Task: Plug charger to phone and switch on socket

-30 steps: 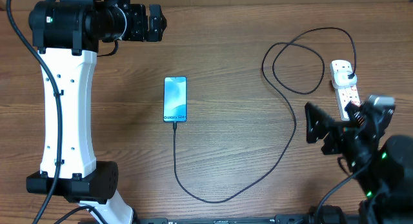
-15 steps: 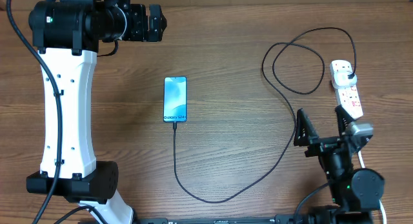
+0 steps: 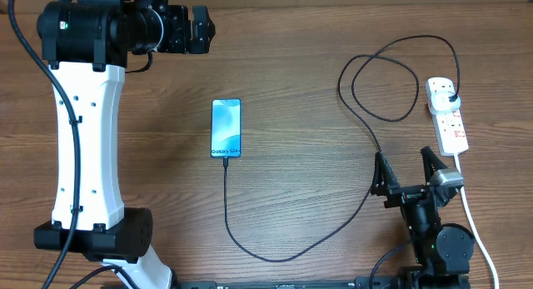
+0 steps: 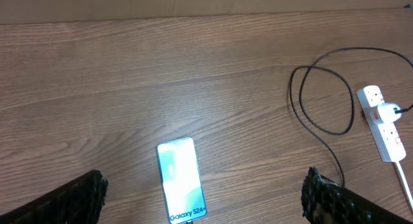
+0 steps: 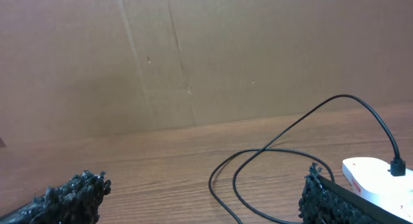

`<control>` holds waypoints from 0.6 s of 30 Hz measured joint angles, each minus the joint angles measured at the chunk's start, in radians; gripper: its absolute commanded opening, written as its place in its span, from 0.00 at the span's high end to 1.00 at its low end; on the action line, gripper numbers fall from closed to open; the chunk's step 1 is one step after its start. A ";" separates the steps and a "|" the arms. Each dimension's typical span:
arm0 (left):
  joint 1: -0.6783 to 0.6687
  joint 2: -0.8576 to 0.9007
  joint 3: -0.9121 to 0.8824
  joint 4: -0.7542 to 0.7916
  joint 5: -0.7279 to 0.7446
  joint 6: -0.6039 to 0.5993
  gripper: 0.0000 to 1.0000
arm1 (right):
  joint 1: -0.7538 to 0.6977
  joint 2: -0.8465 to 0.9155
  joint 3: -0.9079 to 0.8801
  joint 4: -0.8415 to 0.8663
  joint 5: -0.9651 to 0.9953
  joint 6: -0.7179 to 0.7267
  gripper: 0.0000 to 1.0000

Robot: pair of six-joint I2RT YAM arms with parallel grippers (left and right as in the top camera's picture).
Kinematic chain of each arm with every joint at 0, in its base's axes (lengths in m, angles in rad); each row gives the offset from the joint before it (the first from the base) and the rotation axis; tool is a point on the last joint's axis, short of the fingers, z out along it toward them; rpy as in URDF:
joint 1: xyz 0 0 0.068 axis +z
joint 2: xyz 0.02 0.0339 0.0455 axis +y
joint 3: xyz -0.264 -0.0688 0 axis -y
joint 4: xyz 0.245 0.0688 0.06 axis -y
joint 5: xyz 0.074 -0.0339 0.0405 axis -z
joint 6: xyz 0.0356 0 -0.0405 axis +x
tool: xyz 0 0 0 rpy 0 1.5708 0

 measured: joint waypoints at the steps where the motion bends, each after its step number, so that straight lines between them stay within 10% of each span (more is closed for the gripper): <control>1: 0.000 0.000 0.000 0.000 0.000 0.000 0.01 | 0.000 -0.008 -0.008 0.000 0.000 0.000 0.00; 18: 0.000 0.000 0.000 0.000 0.000 0.000 0.01 | 0.000 -0.050 -0.022 -0.113 0.000 0.009 0.00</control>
